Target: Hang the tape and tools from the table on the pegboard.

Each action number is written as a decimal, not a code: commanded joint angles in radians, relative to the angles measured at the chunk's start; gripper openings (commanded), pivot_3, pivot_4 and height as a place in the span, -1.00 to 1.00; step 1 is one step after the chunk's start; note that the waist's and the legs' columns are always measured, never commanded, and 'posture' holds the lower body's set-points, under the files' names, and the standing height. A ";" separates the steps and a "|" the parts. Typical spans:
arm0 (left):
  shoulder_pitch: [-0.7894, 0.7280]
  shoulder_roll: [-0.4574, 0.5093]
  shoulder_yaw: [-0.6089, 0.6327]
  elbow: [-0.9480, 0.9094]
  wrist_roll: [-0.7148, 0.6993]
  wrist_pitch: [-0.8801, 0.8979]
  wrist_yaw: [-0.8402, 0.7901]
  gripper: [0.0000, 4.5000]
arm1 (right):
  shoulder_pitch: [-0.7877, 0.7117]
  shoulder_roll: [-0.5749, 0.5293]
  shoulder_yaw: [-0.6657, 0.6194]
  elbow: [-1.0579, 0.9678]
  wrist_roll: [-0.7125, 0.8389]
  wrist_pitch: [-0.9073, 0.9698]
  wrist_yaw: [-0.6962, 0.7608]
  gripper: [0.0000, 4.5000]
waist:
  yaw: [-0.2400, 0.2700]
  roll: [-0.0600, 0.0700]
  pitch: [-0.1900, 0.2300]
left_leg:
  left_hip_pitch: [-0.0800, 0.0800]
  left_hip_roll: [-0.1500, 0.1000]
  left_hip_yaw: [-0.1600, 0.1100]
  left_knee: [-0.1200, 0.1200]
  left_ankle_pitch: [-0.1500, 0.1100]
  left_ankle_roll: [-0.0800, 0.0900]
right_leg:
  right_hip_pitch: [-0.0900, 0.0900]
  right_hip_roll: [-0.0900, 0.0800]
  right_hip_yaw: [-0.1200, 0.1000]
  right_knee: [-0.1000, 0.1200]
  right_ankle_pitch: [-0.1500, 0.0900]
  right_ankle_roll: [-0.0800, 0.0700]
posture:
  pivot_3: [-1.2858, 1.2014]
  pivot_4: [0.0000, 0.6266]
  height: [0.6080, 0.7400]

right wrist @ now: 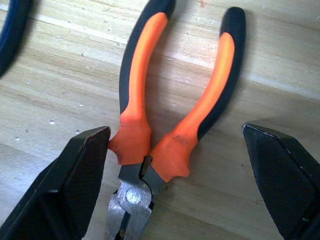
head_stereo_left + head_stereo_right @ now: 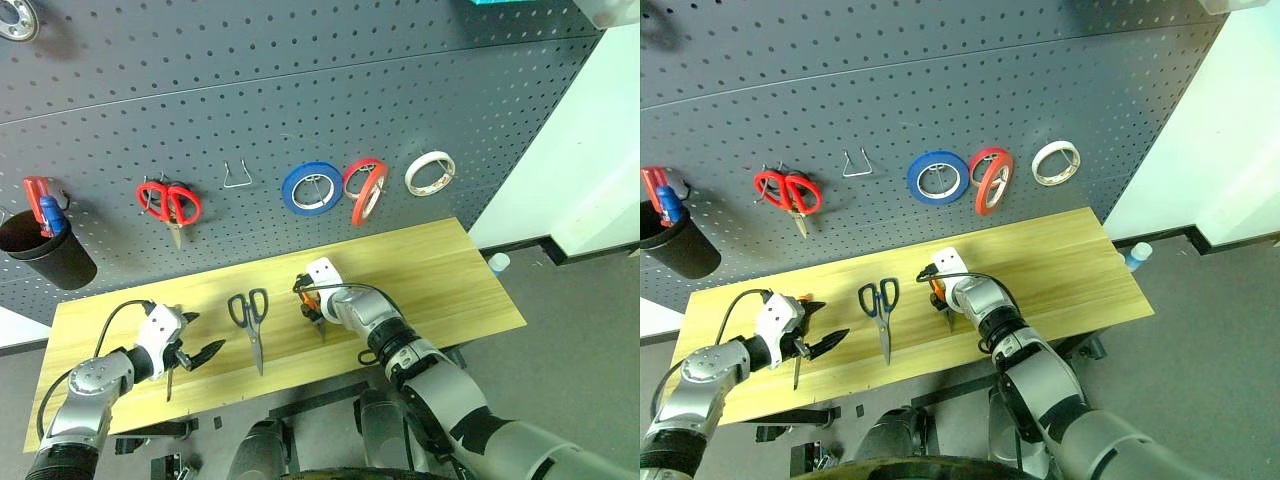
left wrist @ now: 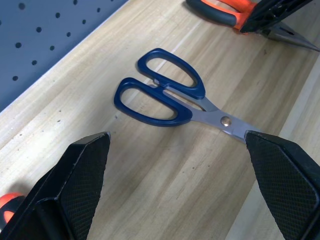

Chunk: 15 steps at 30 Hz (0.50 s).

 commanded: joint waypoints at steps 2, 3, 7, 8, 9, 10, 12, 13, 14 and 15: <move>0.004 0.005 0.029 0.011 -0.010 -0.030 -0.003 1.00 | -0.041 0.182 0.008 0.054 -0.001 0.014 -0.018 0.95 | 0.000 0.000 0.000 | 0.000 0.000 0.000 0.000 0.000 0.000 | 0.000 0.000 0.000 0.000 0.000 0.000 | -0.07 -0.44 0.97; 0.002 0.005 0.028 0.014 -0.011 -0.032 -0.003 1.00 | -0.042 0.182 0.006 0.059 0.001 0.014 -0.024 0.88 | 0.000 0.000 0.000 | 0.000 0.000 0.000 0.000 0.000 0.000 | 0.000 0.000 0.000 0.000 0.000 0.000 | -0.07 -0.44 0.97; -0.002 0.004 0.027 0.024 -0.013 -0.041 -0.007 1.00 | -0.045 0.180 0.004 0.066 0.004 0.013 -0.034 0.43 | 0.000 -0.001 0.000 | 0.000 0.000 0.000 0.000 0.000 0.000 | 0.000 0.000 0.000 0.000 0.000 0.000 | -0.07 -0.45 0.97; -0.005 0.004 0.027 0.030 -0.013 -0.044 -0.009 1.00 | -0.046 0.178 0.001 0.066 0.006 0.013 -0.033 0.25 | -0.001 -0.001 0.000 | 0.000 0.000 0.000 0.000 0.000 0.000 | 0.000 0.000 0.000 0.000 0.000 0.000 | -0.07 -0.45 0.97; -0.006 0.004 0.027 0.035 -0.013 -0.046 -0.010 1.00 | -0.048 0.176 -0.001 0.066 0.008 0.014 -0.032 0.11 | -0.001 -0.001 0.000 | 0.000 0.000 0.000 0.000 0.000 0.000 | 0.000 0.000 0.000 0.000 0.000 0.000 | -0.07 -0.45 0.97; -0.008 0.004 0.027 0.038 -0.012 -0.048 -0.011 1.00 | -0.048 0.174 -0.001 0.062 0.009 0.017 -0.029 -0.03 | -0.001 -0.001 -0.001 | 0.000 0.000 0.000 0.000 0.000 0.000 | 0.000 0.000 0.000 0.000 0.000 0.000 | -0.07 -0.45 0.97; -0.013 0.003 0.025 0.048 -0.012 -0.053 -0.013 1.00 | -0.047 0.169 -0.002 0.054 0.010 0.024 -0.025 -0.08 | -0.001 -0.001 -0.001 | 0.001 0.000 0.000 0.000 0.000 0.000 | 0.000 0.000 0.000 0.000 0.000 0.000 | -0.07 -0.47 0.97; -0.017 0.003 0.025 0.054 -0.012 -0.056 -0.014 1.00 | -0.044 0.166 0.000 0.043 0.011 0.027 -0.017 -0.08 | -0.001 -0.001 -0.001 | 0.000 0.000 0.000 0.000 0.000 0.000 | 0.000 0.000 0.000 0.000 0.000 0.000 | -0.08 -0.47 0.97; -0.021 0.002 0.025 0.061 -0.012 -0.061 -0.015 1.00 | -0.037 0.158 0.012 0.019 0.011 0.028 0.010 -0.08 | -0.001 -0.001 -0.001 | 0.000 0.000 0.000 0.000 0.000 0.000 | 0.000 0.000 0.000 0.000 0.000 0.000 | -0.08 -0.48 0.97; -0.023 0.001 0.025 0.066 -0.012 -0.064 -0.016 1.00 | -0.027 0.149 0.029 -0.012 0.008 0.030 0.034 -0.08 | -0.002 -0.001 -0.001 | 0.000 0.000 0.000 0.000 0.000 0.000 | 0.000 0.000 0.000 0.000 0.000 0.000 | -0.08 -0.48 0.97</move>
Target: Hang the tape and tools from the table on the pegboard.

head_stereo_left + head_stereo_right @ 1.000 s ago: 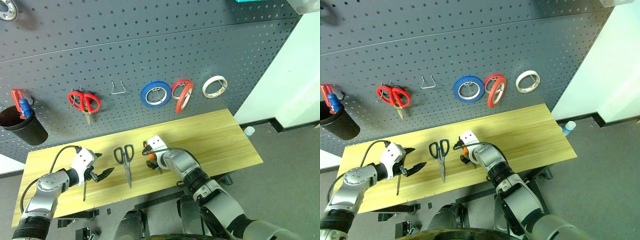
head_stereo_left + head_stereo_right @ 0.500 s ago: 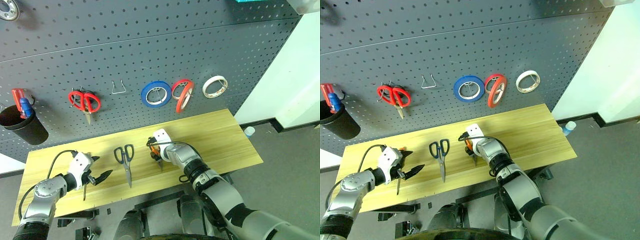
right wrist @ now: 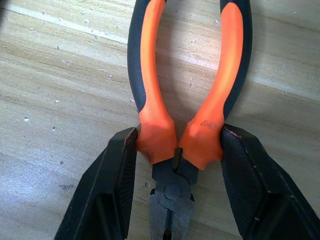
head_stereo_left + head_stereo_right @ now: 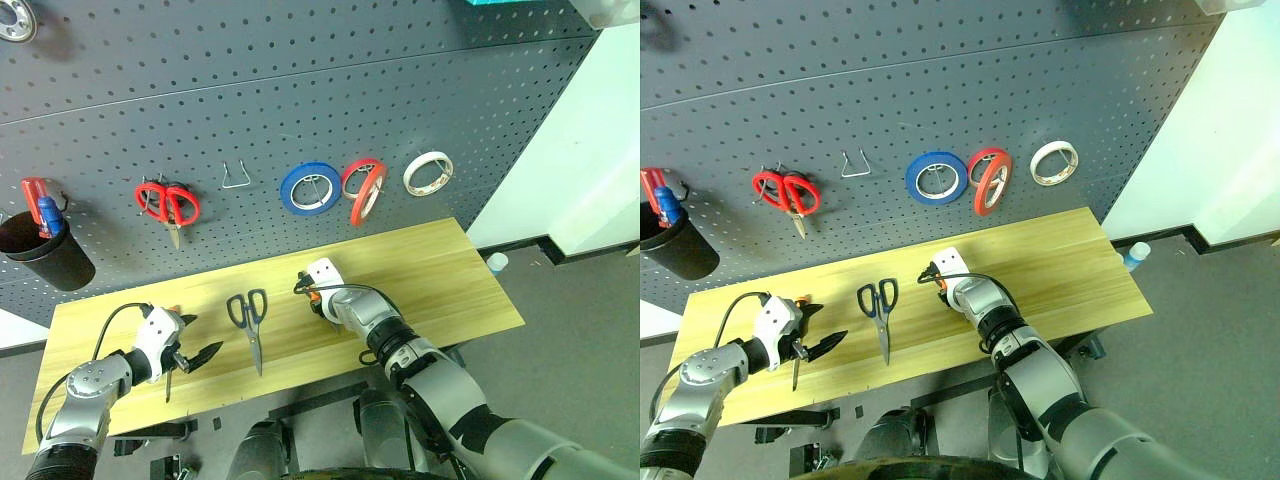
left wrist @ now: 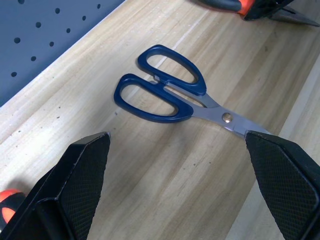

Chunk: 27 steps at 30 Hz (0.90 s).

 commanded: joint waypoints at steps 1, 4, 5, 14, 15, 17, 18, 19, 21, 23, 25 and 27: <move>-0.015 0.001 0.024 0.014 -0.010 -0.030 -0.006 1.00 | -0.006 0.135 0.045 -0.066 0.007 0.030 0.089 -0.08 | -0.001 0.000 0.000 | 0.000 0.000 0.000 0.000 0.000 0.000 | 0.000 0.000 0.000 0.000 0.000 0.000 | -0.08 -0.50 0.97; -0.013 0.000 0.034 0.017 -0.021 -0.059 -0.019 1.00 | 0.070 0.031 0.163 -0.274 -0.026 -0.017 0.230 -0.08 | -0.002 0.000 0.000 | -0.003 0.000 0.000 -0.001 0.000 0.000 | -0.003 0.000 0.000 0.000 0.000 0.000 | -0.09 -0.51 0.97; -0.008 0.000 0.042 0.012 -0.032 -0.073 -0.028 1.00 | 0.100 -0.015 0.198 -0.355 -0.036 -0.050 0.276 -0.08 | -0.001 0.000 0.000 | -0.004 0.000 0.000 -0.001 0.000 0.000 | -0.005 0.000 0.000 0.000 0.000 0.000 | -0.09 -0.53 0.97; 0.068 -0.012 0.120 -0.111 -0.185 -0.141 -0.161 1.00 | 0.269 -0.350 0.259 -0.923 -0.028 -0.286 0.573 -0.08 | -0.001 -0.003 -0.002 | -0.020 -0.002 0.000 0.000 0.000 -0.001 | -0.018 -0.004 -0.001 -0.003 -0.001 0.002 | -0.11 -0.61 0.97; 0.068 -0.016 0.129 -0.121 -0.197 -0.135 -0.159 1.00 | 0.272 -0.357 0.247 -0.950 -0.018 -0.298 0.584 -0.08 | -0.002 -0.003 -0.002 | -0.019 -0.001 0.000 0.000 0.000 -0.001 | -0.018 -0.003 -0.001 -0.002 -0.001 0.001 | -0.12 -0.64 0.97; 0.068 -0.025 0.147 -0.156 -0.231 -0.115 -0.154 1.00 | 0.264 -0.360 0.207 -1.013 0.010 -0.309 0.600 -0.08 | -0.002 -0.003 -0.002 | -0.018 0.000 0.001 0.000 0.000 -0.001 | -0.018 -0.001 -0.001 -0.001 0.000 0.001 | -0.12 -0.67 0.97; 0.069 -0.030 0.151 -0.174 -0.243 -0.106 -0.152 1.00 | 0.251 -0.356 0.187 -1.038 0.020 -0.318 0.602 -0.08 | -0.001 -0.004 -0.002 | -0.018 0.000 0.001 0.000 0.000 -0.001 | -0.018 -0.001 -0.001 0.000 0.000 0.001 | -0.12 -0.69 0.97; 0.069 -0.034 0.153 -0.188 -0.251 -0.099 -0.150 1.00 | 0.236 -0.348 0.170 -1.055 0.030 -0.322 0.602 -0.08 | 0.000 -0.005 -0.003 | -0.018 0.000 0.001 0.001 0.000 -0.001 | -0.018 -0.001 -0.001 -0.001 0.000 0.001 | -0.12 -0.70 0.97; 0.065 -0.046 0.154 -0.197 -0.255 -0.098 -0.148 1.00 | 0.187 -0.312 0.130 -1.073 0.060 -0.316 0.589 -0.08 | 0.000 -0.006 -0.004 | -0.018 -0.001 0.001 0.002 0.000 -0.001 | -0.017 -0.002 0.000 -0.001 0.000 0.001 | -0.12 -0.73 0.97; 0.056 -0.062 0.149 -0.198 -0.254 -0.097 -0.139 1.00 | 0.123 -0.270 0.097 -1.070 0.072 -0.327 0.565 -0.08 | -0.001 -0.008 -0.005 | -0.018 -0.001 0.001 0.003 0.001 -0.001 | -0.017 -0.002 0.000 -0.001 0.000 0.000 | -0.12 -0.75 0.97; 0.037 -0.075 0.139 -0.196 -0.244 -0.097 -0.127 1.00 | 0.057 -0.231 0.073 -1.045 0.076 -0.337 0.542 -0.08 | -0.001 -0.008 -0.005 | -0.018 -0.001 0.001 0.002 0.001 -0.002 | -0.017 -0.002 0.000 0.000 0.000 0.000 | -0.13 -0.77 0.97; 0.012 -0.091 0.137 -0.190 -0.234 -0.105 -0.106 1.00 | -0.002 -0.193 0.052 -0.992 0.061 -0.366 0.503 -0.08 | -0.001 -0.009 -0.006 | -0.018 -0.001 0.001 0.002 0.001 -0.002 | -0.018 -0.002 0.000 0.000 0.001 0.000 | -0.13 -0.79 0.97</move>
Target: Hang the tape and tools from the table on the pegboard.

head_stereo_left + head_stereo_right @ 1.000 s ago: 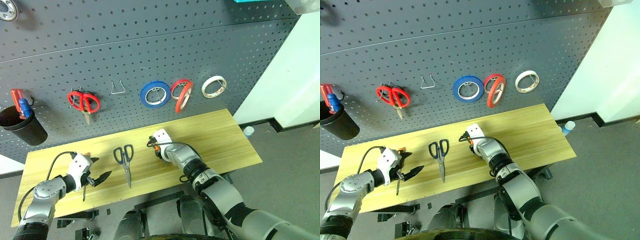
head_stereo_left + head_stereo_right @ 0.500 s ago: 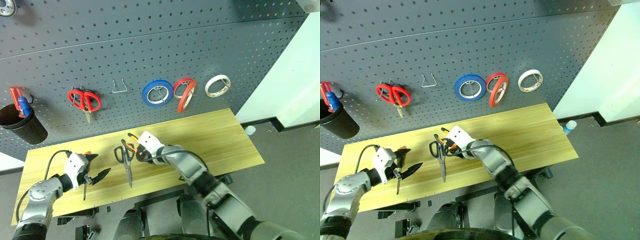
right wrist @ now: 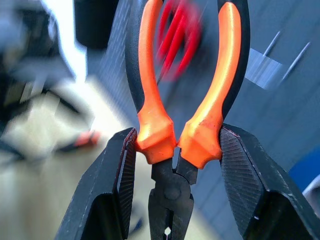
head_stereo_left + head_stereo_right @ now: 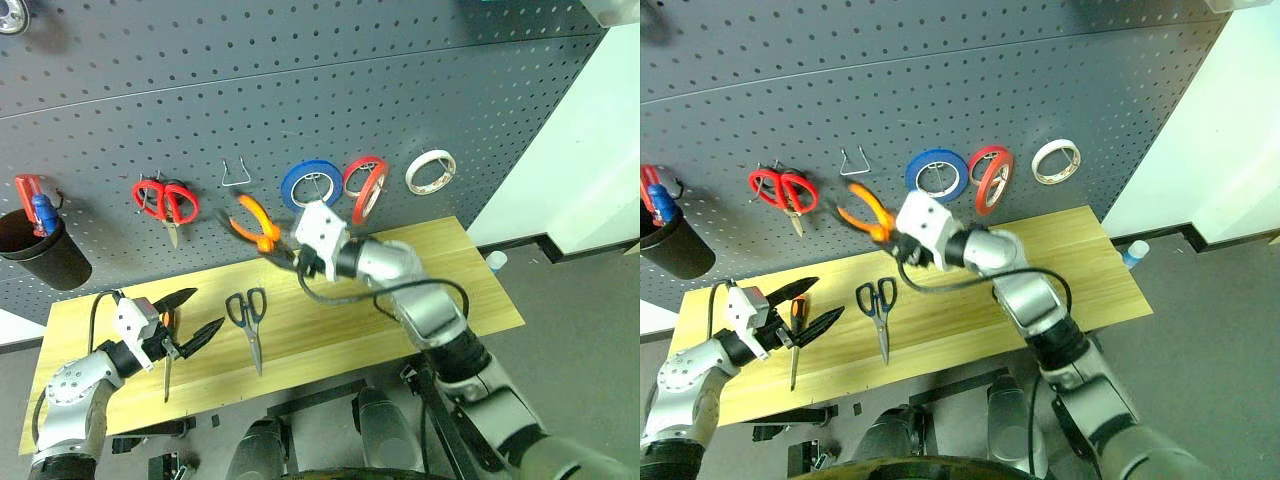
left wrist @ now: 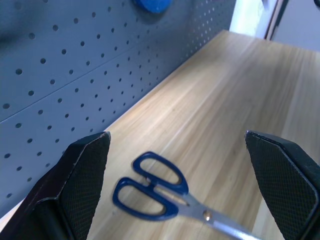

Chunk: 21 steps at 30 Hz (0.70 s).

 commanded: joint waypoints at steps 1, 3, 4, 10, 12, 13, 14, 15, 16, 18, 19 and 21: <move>-0.045 -0.017 0.014 -0.017 0.008 -0.012 0.041 1.00 | -0.107 0.072 -0.051 0.055 -0.001 -0.084 -0.079 -0.08 | -0.001 -0.001 -0.002 | 0.000 0.000 0.000 0.000 0.000 0.000 | 0.000 0.000 0.000 0.000 0.000 0.000 | -0.13 -0.80 0.97; -0.071 -0.036 0.013 -0.016 0.021 -0.029 0.070 1.00 | -0.178 0.113 -0.080 0.157 -0.015 -0.134 -0.131 -0.08 | -0.001 -0.002 -0.006 | 0.000 0.000 0.000 0.000 0.000 -0.001 | 0.000 0.000 0.000 0.000 0.001 -0.001 | -0.13 -0.81 0.97; -0.080 -0.043 0.013 -0.018 0.025 -0.035 0.080 1.00 | -0.208 0.135 -0.098 0.206 -0.008 -0.168 -0.148 -0.08 | -0.002 -0.003 -0.008 | 0.000 0.000 0.000 0.000 0.000 -0.001 | 0.000 0.000 0.000 0.000 0.001 -0.001 | -0.13 -0.82 0.97; -0.134 -0.075 0.018 -0.062 0.009 -0.023 0.129 1.00 | -0.368 0.221 -0.147 0.501 -0.016 -0.356 -0.218 -0.08 | -0.010 -0.004 -0.011 | 0.000 0.000 0.000 -0.001 0.001 -0.002 | -0.001 0.000 0.000 0.000 0.001 -0.001 | -0.11 -0.85 0.97; -0.134 -0.077 0.007 -0.073 0.019 -0.018 0.134 1.00 | -0.406 0.242 -0.162 0.573 -0.013 -0.403 -0.232 -0.08 | -0.026 -0.004 -0.011 | 0.000 0.000 0.000 -0.001 0.001 -0.002 | -0.001 0.000 0.000 0.000 0.001 -0.001 | -0.10 -0.86 0.97; -0.135 -0.077 0.003 -0.076 0.023 -0.017 0.137 1.00 | -0.422 0.251 -0.168 0.604 -0.012 -0.425 -0.236 -0.08 | -0.031 -0.005 -0.012 | 0.000 0.000 0.000 -0.001 0.001 -0.002 | -0.001 0.000 0.000 0.001 0.001 -0.001 | -0.10 -0.86 0.97; -0.135 -0.079 0.000 -0.079 0.027 -0.014 0.142 1.00 | -0.440 0.261 -0.176 0.638 -0.007 -0.444 -0.241 -0.08 | -0.035 -0.005 -0.012 | 0.000 0.000 0.000 -0.001 0.001 -0.002 | -0.001 0.000 0.001 0.001 0.001 -0.001 | -0.10 -0.86 0.97; -0.135 -0.080 -0.003 -0.081 0.030 -0.012 0.147 1.00 | -0.454 0.270 -0.183 0.667 -0.004 -0.462 -0.245 -0.08 | -0.038 -0.005 -0.012 | 0.000 0.000 0.000 -0.001 0.001 -0.002 | -0.001 0.000 0.001 0.001 0.001 -0.001 | -0.10 -0.86 0.97; -0.135 -0.082 -0.006 -0.084 0.034 -0.010 0.152 1.00 | -0.464 0.279 -0.189 0.691 -0.001 -0.478 -0.244 -0.08 | -0.042 -0.005 -0.013 | 0.000 0.000 0.000 -0.001 0.001 -0.002 | -0.001 0.000 0.001 0.001 0.001 -0.001 | -0.10 -0.86 0.97; -0.135 -0.085 -0.012 -0.086 0.043 -0.011 0.160 1.00 | -0.480 0.296 -0.197 0.732 0.000 -0.508 -0.247 -0.08 | -0.051 -0.005 -0.013 | 0.000 0.000 0.000 -0.001 0.001 -0.002 | -0.001 0.000 0.001 0.002 0.001 -0.001 | -0.09 -0.85 0.97; -0.137 -0.088 -0.014 -0.085 0.049 -0.013 0.168 1.00 | -0.484 0.308 -0.200 0.749 0.003 -0.520 -0.243 -0.08 | -0.054 -0.005 -0.013 | 0.000 0.000 0.000 0.000 0.001 -0.002 | -0.001 0.000 0.001 0.002 0.001 -0.001 | -0.09 -0.85 0.97; -0.145 -0.095 -0.011 -0.078 0.060 -0.022 0.182 1.00 | -0.489 0.324 -0.203 0.772 0.002 -0.540 -0.240 -0.08 | -0.057 -0.005 -0.013 | 0.001 0.000 0.000 0.000 0.001 -0.002 | -0.001 0.000 0.001 0.002 0.001 -0.001 | -0.09 -0.85 0.97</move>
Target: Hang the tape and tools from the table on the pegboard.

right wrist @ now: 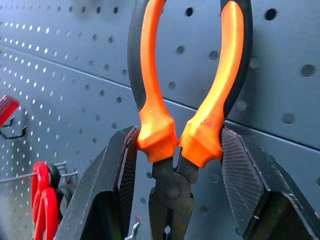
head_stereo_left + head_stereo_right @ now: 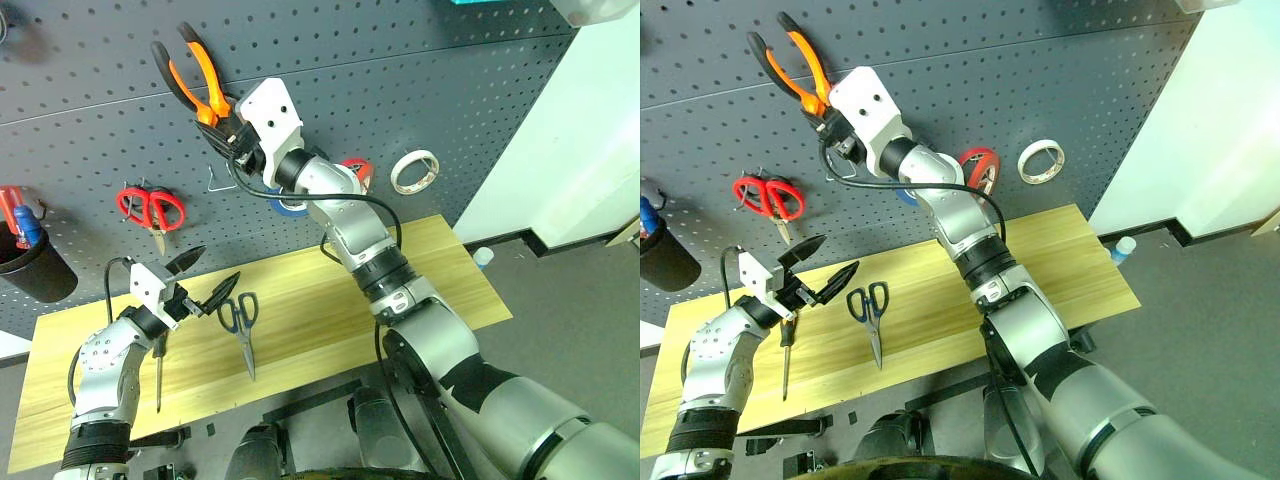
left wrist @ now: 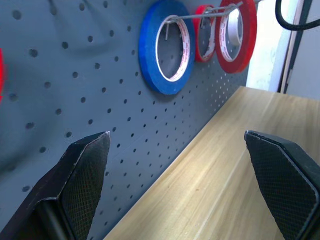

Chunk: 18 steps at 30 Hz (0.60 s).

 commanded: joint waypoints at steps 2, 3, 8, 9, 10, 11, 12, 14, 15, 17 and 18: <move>-0.027 -0.007 0.004 -0.007 0.022 -0.017 0.037 1.00 | -0.048 0.050 -0.016 0.025 0.020 -0.065 0.007 -0.08 | 0.001 -0.001 0.000 | 0.000 0.000 0.000 0.000 0.000 0.000 | 0.000 0.000 0.000 0.000 0.000 0.000 | -0.08 -0.85 0.97; -0.041 -0.007 0.004 0.008 0.031 -0.020 0.045 1.00 | -0.049 0.058 -0.017 0.039 0.022 -0.069 0.007 -0.08 | 0.002 -0.001 -0.001 | 0.000 0.000 0.000 0.000 0.000 0.000 | 0.000 0.000 0.000 0.001 0.000 0.000 | -0.08 -0.85 0.97; -0.094 0.003 0.004 0.039 0.053 -0.010 0.069 1.00 | -0.054 0.083 -0.019 0.086 0.035 -0.080 0.017 -0.08 | 0.002 -0.003 -0.003 | 0.000 0.000 0.000 0.001 0.001 -0.001 | 0.000 0.000 0.000 0.001 0.000 0.000 | -0.08 -0.83 0.97; -0.105 0.009 0.007 0.046 0.054 -0.006 0.072 1.00 | -0.053 0.088 -0.019 0.092 0.038 -0.081 0.020 -0.08 | 0.002 -0.003 -0.003 | 0.000 0.000 0.000 0.001 0.001 -0.001 | 0.000 0.000 0.000 0.001 0.000 0.000 | -0.08 -0.83 0.97; -0.113 0.015 0.011 0.053 0.054 -0.003 0.072 1.00 | -0.053 0.095 -0.018 0.100 0.040 -0.083 0.021 -0.08 | 0.001 -0.003 -0.003 | 0.000 0.000 0.000 0.001 0.001 -0.001 | 0.000 0.000 0.000 0.001 0.000 0.000 | -0.09 -0.82 0.97; -0.118 0.021 0.015 0.060 0.054 -0.001 0.071 1.00 | -0.053 0.100 -0.019 0.106 0.042 -0.084 0.021 -0.08 | 0.000 -0.004 -0.003 | 0.000 0.000 0.000 0.001 0.001 -0.001 | 0.000 0.000 0.000 0.002 0.000 0.000 | -0.09 -0.82 0.97; -0.121 0.030 0.020 0.070 0.057 -0.002 0.070 1.00 | -0.055 0.104 -0.020 0.113 0.045 -0.085 0.020 -0.08 | 0.000 -0.003 -0.003 | 0.000 0.000 0.000 0.001 0.001 -0.001 | -0.001 0.000 0.000 0.002 0.000 0.000 | -0.09 -0.82 0.97; -0.120 0.043 0.028 0.076 0.058 0.000 0.071 1.00 | -0.061 0.110 -0.022 0.123 0.050 -0.090 0.016 -0.08 | -0.001 -0.003 -0.003 | 0.000 0.000 0.000 0.001 0.001 -0.001 | -0.001 0.000 0.000 0.002 0.000 0.000 | -0.09 -0.81 0.97; -0.117 0.050 0.031 0.080 0.059 0.001 0.072 1.00 | -0.066 0.113 -0.022 0.130 0.052 -0.094 0.013 -0.08 | -0.001 -0.003 -0.003 | 0.000 0.000 0.000 0.001 0.001 -0.001 | -0.001 0.000 0.000 0.002 0.000 0.000 | -0.09 -0.80 0.97; -0.110 0.058 0.031 0.056 0.059 0.020 0.080 1.00 | -0.077 0.120 -0.026 0.147 0.059 -0.106 0.010 -0.08 | -0.001 -0.003 -0.003 | 0.000 0.000 0.000 0.001 0.001 -0.001 | -0.001 0.000 0.001 0.002 0.000 0.000 | -0.09 -0.80 0.97; -0.106 0.061 0.028 0.040 0.060 0.030 0.086 1.00 | -0.082 0.123 -0.028 0.154 0.061 -0.113 0.006 -0.08 | -0.001 -0.003 -0.003 | 0.000 0.000 0.000 0.001 0.001 -0.001 | -0.001 0.000 0.001 0.002 0.000 0.000 | -0.09 -0.79 0.97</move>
